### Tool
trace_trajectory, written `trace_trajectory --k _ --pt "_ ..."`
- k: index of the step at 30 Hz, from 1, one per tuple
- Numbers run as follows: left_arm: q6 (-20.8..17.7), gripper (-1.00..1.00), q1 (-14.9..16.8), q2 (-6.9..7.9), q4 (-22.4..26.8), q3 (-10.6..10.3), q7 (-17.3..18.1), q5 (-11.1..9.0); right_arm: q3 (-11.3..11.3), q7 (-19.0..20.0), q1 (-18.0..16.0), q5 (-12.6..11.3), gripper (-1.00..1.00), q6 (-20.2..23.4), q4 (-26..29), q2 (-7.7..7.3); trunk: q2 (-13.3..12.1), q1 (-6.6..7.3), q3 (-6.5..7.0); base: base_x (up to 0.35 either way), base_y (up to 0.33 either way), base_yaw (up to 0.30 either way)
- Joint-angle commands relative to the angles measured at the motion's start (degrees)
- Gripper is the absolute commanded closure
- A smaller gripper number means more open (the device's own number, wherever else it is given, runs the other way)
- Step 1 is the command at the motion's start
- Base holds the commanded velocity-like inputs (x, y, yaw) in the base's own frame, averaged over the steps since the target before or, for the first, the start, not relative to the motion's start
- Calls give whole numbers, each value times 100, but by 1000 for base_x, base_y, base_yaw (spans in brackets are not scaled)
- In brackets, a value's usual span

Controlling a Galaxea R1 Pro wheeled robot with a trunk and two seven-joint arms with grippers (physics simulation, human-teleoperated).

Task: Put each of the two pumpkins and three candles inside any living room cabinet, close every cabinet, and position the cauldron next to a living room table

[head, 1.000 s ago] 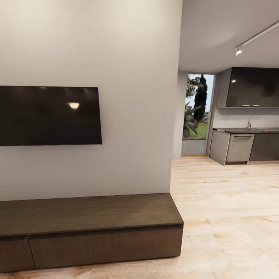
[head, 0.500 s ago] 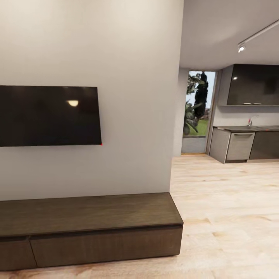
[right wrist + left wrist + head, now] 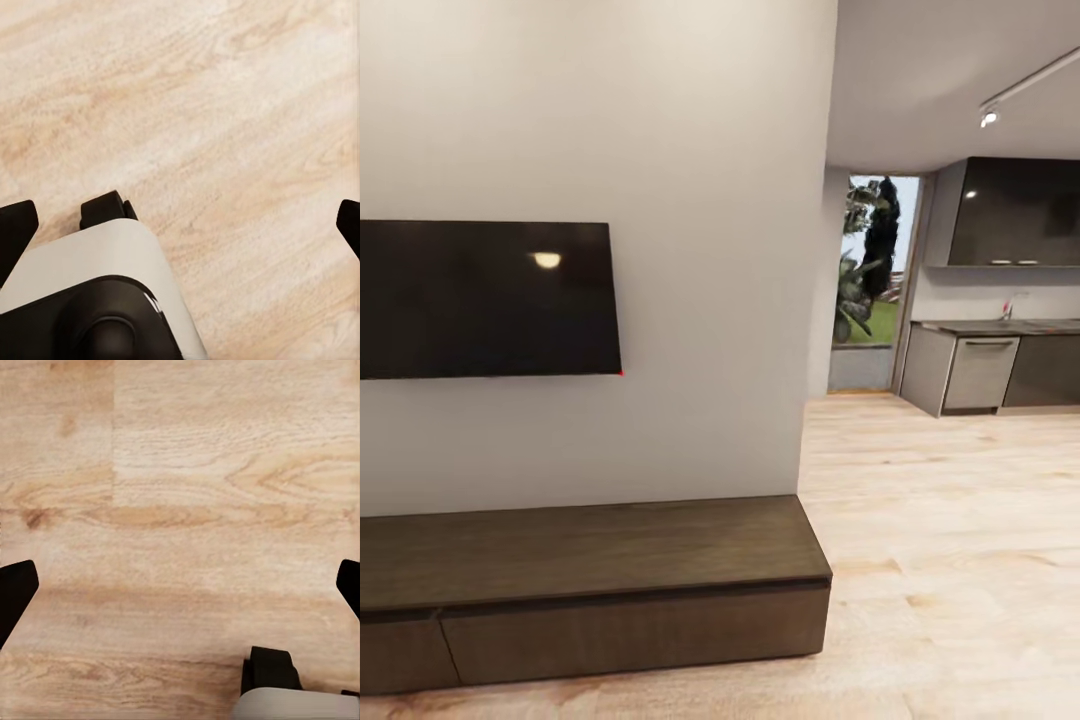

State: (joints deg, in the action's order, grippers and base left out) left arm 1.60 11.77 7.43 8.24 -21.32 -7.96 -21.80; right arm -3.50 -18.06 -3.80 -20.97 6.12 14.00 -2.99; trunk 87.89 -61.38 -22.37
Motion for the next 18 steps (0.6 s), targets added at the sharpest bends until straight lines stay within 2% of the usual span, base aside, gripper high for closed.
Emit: trace_trajectory --k 1,6,14,18 --pt "21 -100 -6 -1 2 -49 -22 -52 -37 -14 1 -21 -100 36 12 -2 -38 23 2 0 0 0" --pt "30 -100 -42 -3 2 -49 -21 -55 -38 143 0 -21 -100 26 8 -4 -238 133 45 0 0 0" --pt "33 -100 -108 -6 2 -54 -21 -54 -29 646 1 -21 -100 22 7 -27 -559 309 114 0 0 0" --pt "32 -100 -167 -7 2 -53 39 -59 -34 724 -1 -21 -100 21 6 -16 -719 396 148 0 0 0"
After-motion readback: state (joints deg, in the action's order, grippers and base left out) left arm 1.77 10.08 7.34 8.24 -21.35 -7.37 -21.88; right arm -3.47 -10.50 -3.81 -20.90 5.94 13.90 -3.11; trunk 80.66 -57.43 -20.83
